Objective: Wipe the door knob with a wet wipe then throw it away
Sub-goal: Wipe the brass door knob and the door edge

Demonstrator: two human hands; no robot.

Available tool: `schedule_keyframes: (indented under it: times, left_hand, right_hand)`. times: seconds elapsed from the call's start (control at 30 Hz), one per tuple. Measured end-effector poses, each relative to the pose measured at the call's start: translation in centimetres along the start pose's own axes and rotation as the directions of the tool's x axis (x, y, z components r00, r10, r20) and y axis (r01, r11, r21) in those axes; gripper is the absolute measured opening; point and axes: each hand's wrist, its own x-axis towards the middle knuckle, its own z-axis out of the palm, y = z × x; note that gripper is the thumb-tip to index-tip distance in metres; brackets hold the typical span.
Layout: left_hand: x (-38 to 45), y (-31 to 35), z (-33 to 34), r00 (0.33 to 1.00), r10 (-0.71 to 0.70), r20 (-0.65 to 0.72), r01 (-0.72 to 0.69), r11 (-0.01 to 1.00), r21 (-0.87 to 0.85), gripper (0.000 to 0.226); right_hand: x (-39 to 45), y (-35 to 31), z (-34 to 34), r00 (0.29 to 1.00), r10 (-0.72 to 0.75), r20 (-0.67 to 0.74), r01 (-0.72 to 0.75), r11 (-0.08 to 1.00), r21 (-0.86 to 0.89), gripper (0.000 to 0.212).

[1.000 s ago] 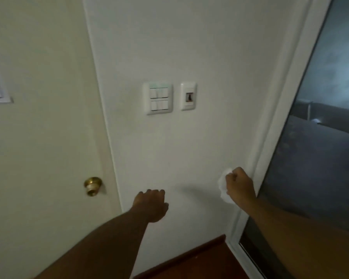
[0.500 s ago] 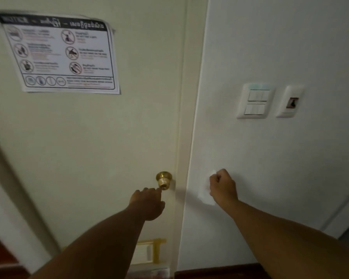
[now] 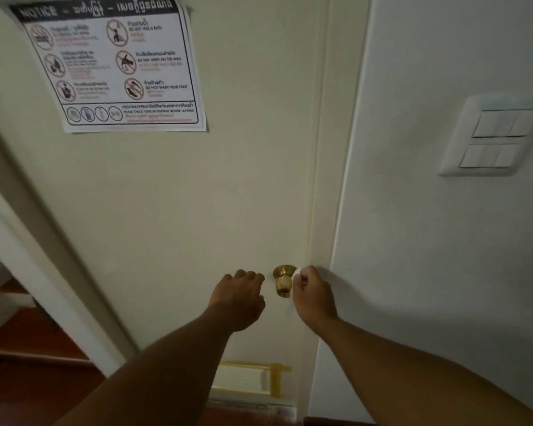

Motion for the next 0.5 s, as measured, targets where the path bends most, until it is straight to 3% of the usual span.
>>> schedule_keyframes:
  times: [0.17,0.27,0.37,0.5]
  left_hand:
    - [2.8,-0.5,1.5,0.971,0.179,-0.157,-0.147,0.969,0.198,0.066]
    - [5.1,-1.1,2.9,0.910,0.309,-0.277,-0.213,0.920,0.328,0.077]
    - [7.6,-1.5,3.2,0.851,0.390,-0.353,-0.203,0.863,0.463,0.082]
    - [10.4,-2.7,3.2,0.762,0.487,-0.427,-0.197,0.802,0.563,0.083]
  right_hand:
    - [0.7,1.9,2.6,0.966,-0.225,0.129,0.248,0.948,-0.202,0.028]
    - [1.5,3.5,4.0,0.922,-0.374,0.101,0.381,0.831,-0.406,0.035]
    - [2.0,3.7,4.9,0.903,-0.427,0.051,0.380,0.736,-0.560,0.015]
    - [2.1,2.8,6.2,0.936,-0.349,0.047,0.300,0.719,-0.627,0.028]
